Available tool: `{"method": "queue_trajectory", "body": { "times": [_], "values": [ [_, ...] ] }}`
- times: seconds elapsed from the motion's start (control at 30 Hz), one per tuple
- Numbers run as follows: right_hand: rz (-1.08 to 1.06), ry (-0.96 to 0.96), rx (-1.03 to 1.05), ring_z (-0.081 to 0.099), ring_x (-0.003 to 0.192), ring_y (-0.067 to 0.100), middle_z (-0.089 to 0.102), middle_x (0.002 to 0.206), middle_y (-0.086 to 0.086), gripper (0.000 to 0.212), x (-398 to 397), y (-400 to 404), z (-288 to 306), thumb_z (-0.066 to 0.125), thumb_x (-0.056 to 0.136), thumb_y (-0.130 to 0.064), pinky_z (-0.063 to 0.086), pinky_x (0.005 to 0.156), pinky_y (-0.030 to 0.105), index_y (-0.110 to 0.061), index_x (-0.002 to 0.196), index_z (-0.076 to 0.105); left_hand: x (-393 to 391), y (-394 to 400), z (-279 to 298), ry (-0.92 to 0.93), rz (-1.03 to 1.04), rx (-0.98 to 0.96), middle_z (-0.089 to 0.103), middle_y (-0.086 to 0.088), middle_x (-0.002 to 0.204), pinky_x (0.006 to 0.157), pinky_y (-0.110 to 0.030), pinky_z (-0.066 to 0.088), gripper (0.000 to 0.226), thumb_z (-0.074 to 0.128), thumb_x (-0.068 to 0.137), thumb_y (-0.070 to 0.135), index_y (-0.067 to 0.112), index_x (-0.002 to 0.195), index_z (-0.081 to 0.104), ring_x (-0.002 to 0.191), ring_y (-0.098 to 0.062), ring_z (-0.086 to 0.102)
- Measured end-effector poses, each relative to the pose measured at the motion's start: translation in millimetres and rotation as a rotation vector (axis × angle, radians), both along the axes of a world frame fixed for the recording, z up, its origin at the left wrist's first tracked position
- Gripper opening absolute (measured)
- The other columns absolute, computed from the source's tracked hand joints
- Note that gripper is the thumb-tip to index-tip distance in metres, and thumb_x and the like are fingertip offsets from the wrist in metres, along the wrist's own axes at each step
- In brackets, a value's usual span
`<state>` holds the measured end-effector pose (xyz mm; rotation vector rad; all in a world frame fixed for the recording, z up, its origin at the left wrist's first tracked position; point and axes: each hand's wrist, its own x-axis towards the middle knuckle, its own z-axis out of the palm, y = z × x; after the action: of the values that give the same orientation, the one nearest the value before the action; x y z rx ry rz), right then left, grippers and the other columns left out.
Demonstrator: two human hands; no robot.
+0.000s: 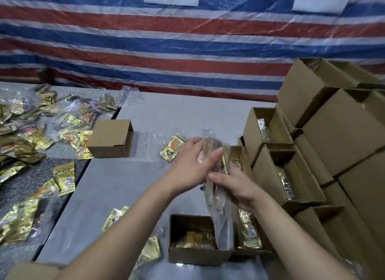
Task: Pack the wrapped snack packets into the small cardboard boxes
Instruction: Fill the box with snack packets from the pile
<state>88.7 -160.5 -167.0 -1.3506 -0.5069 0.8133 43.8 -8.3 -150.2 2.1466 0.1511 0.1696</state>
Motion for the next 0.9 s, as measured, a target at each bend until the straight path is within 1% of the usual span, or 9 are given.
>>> {"method": "queue_trajectory", "body": {
  "times": [0.07, 0.13, 0.2, 0.33, 0.43, 0.57, 0.67, 0.83, 0.9],
  "values": [
    [-0.109, -0.138, -0.137, 0.068, 0.094, 0.020, 0.072, 0.100, 0.002, 0.053, 5.3, -10.7, -2.0, 0.076, 0.072, -0.020, 0.054, 0.082, 0.034, -0.016, 0.121, 0.056, -6.7, 10.5, -12.2, 0.103, -0.053, -0.228, 0.049, 0.013, 0.142, 0.113, -0.024, 0.030, 0.088, 0.032, 0.074, 0.085, 0.030, 0.140, 0.050, 0.133, -0.002, 0.041],
    [-0.143, -0.223, -0.250, 0.067, 0.107, 0.020, 0.070, 0.113, 0.002, 0.062, 7.2, -21.5, -9.1, 0.078, 0.070, -0.026, 0.053, 0.094, 0.039, -0.021, 0.127, 0.053, -24.4, 20.8, -39.8, 0.216, -0.079, -0.258, 0.053, 0.029, 0.132, 0.100, -0.008, 0.032, 0.067, 0.035, 0.083, 0.081, 0.041, 0.134, 0.050, 0.127, 0.006, 0.045],
    [-0.074, -0.266, -0.358, 0.066, 0.111, 0.011, 0.069, 0.117, -0.006, 0.067, 3.6, -32.3, -19.1, 0.082, 0.067, -0.039, 0.052, 0.098, 0.033, -0.032, 0.126, 0.052, -45.7, 29.0, -86.3, 0.376, -0.031, -0.090, 0.048, 0.018, 0.141, 0.103, -0.013, 0.034, 0.059, 0.045, 0.093, 0.064, 0.031, 0.141, 0.045, 0.132, -0.004, 0.044],
    [0.248, -0.394, -0.609, 0.064, 0.093, -0.006, 0.067, 0.100, -0.025, 0.053, -9.7, -31.7, -43.5, 0.077, 0.067, -0.053, 0.048, 0.078, 0.011, -0.054, 0.114, 0.051, -90.1, 29.0, -174.3, 0.636, -0.035, 0.079, 0.040, -0.004, 0.154, 0.114, -0.029, 0.030, 0.059, 0.043, 0.102, 0.045, 0.022, 0.153, 0.025, 0.139, -0.017, 0.040],
    [0.508, -0.470, -0.757, 0.060, 0.081, -0.003, 0.063, 0.092, -0.016, 0.048, -16.6, -18.9, -70.0, 0.072, 0.074, -0.044, 0.045, 0.070, 0.014, -0.047, 0.117, 0.052, -104.7, 25.4, -198.8, 0.611, 0.013, -0.004, 0.057, 0.001, 0.140, 0.104, -0.029, 0.041, 0.041, 0.038, 0.104, 0.044, 0.037, 0.144, 0.033, 0.125, -0.017, 0.055],
    [0.818, -0.499, -1.002, 0.061, 0.104, 0.020, 0.064, 0.118, 0.001, 0.041, -20.2, 0.0, -111.5, 0.061, 0.082, -0.042, 0.050, 0.090, 0.032, -0.025, 0.118, 0.054, -106.4, 26.9, -203.5, 0.558, 0.029, 0.004, 0.060, 0.002, 0.134, 0.091, -0.020, 0.037, 0.038, 0.037, 0.103, 0.045, 0.038, 0.140, 0.037, 0.119, -0.014, 0.056],
    [0.963, -0.566, -1.215, 0.059, 0.110, 0.031, 0.060, 0.127, 0.014, 0.047, -26.7, 15.2, -145.1, 0.052, 0.090, -0.050, 0.045, 0.086, 0.032, -0.012, 0.118, 0.054, -105.0, 22.2, -205.2, 0.513, 0.002, 0.073, 0.060, 0.002, 0.131, 0.085, -0.018, 0.034, 0.037, 0.037, 0.104, 0.042, 0.035, 0.140, 0.037, 0.118, -0.016, 0.057],
    [0.916, -0.735, -1.278, 0.049, 0.130, 0.038, 0.045, 0.147, 0.018, 0.053, -48.3, 21.4, -189.9, 0.049, 0.098, -0.012, 0.041, 0.105, 0.046, -0.009, 0.148, 0.032, -100.8, 8.4, -207.8, 0.478, -0.040, 0.044, 0.064, 0.000, 0.124, 0.086, -0.019, 0.040, 0.037, 0.038, 0.104, 0.037, 0.031, 0.140, 0.036, 0.109, -0.014, 0.060],
    [0.802, -0.632, -1.193, 0.048, 0.133, 0.033, 0.045, 0.148, 0.013, 0.056, -49.6, 15.5, -194.2, 0.056, 0.097, -0.016, 0.041, 0.108, 0.041, -0.012, 0.148, 0.034, -100.7, 8.3, -208.2, 0.475, -0.027, 0.046, 0.063, -0.001, 0.123, 0.088, -0.022, 0.043, 0.038, 0.038, 0.103, 0.037, 0.030, 0.141, 0.036, 0.109, -0.015, 0.061]
  ]
}}
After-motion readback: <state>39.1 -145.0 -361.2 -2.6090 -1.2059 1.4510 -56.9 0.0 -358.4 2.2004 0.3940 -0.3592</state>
